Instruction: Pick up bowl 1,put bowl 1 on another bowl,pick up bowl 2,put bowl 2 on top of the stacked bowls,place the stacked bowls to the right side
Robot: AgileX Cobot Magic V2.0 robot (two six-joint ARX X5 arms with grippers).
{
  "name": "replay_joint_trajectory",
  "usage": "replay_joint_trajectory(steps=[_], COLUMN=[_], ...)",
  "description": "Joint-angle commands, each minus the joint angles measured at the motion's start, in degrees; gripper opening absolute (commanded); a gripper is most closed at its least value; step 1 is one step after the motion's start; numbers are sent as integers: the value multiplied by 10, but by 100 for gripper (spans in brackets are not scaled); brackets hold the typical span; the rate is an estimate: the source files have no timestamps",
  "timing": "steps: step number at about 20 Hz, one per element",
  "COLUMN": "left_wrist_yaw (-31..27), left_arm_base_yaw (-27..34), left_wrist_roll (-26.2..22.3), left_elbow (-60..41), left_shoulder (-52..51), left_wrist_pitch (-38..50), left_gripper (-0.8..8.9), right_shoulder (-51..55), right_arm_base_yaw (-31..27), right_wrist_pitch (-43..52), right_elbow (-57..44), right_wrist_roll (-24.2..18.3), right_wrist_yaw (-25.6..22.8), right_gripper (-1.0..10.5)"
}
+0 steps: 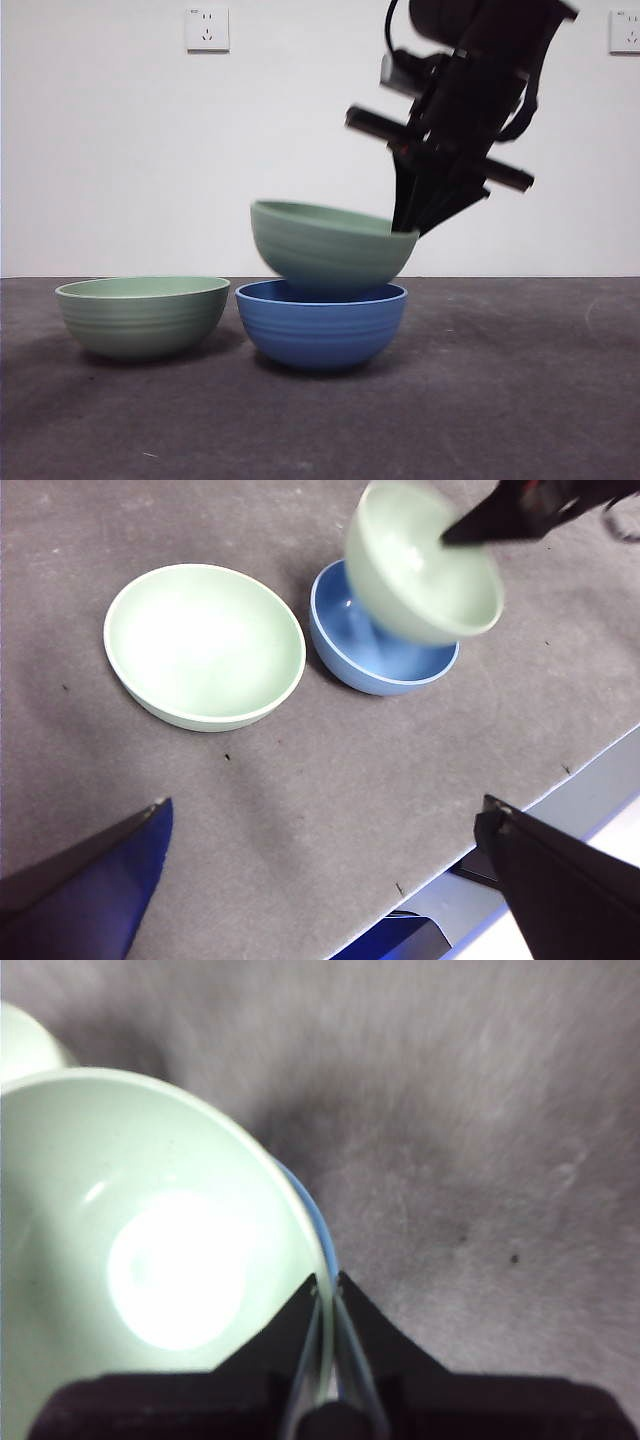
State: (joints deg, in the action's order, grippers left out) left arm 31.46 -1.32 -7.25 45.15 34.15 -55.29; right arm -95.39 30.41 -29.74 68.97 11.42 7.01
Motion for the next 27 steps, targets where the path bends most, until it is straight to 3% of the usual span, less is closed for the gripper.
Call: replay_joint_trajectory(steps=[1,7,11,12,17,23,27], left_wrist_yaw=[0,-12,-30,-30,-30,-34,-94], left_arm_base_yaw=[-2,-2,-2,-2,-2,-10,-36], left_wrist_roll=[2,2,2,2,5,18,51], left_elbow=[2,2,2,2,2,2,2], left_shoulder=[-1,8,36,46,115,211,286], left_wrist_pitch=[1,2,10,16,64,144,226], left_gripper=[583,584,584,584,584,583,584], right_shoulder=[-22,-55,-55,-54,-22,92,209], right_arm_base_yaw=[9,17,21,21,28,28,27], right_wrist_pitch=[16,11,13,13,14,-8,-38], right_elbow=[-3,-3,-3,-3,-1,-1,-1], right_wrist_roll=[7,4,1,1,-3,-10,-13], right_wrist_yaw=[-2,-14,-10,-9,-10,-10,-12], right_gripper=[-17,-5,240,254,254,253,253])
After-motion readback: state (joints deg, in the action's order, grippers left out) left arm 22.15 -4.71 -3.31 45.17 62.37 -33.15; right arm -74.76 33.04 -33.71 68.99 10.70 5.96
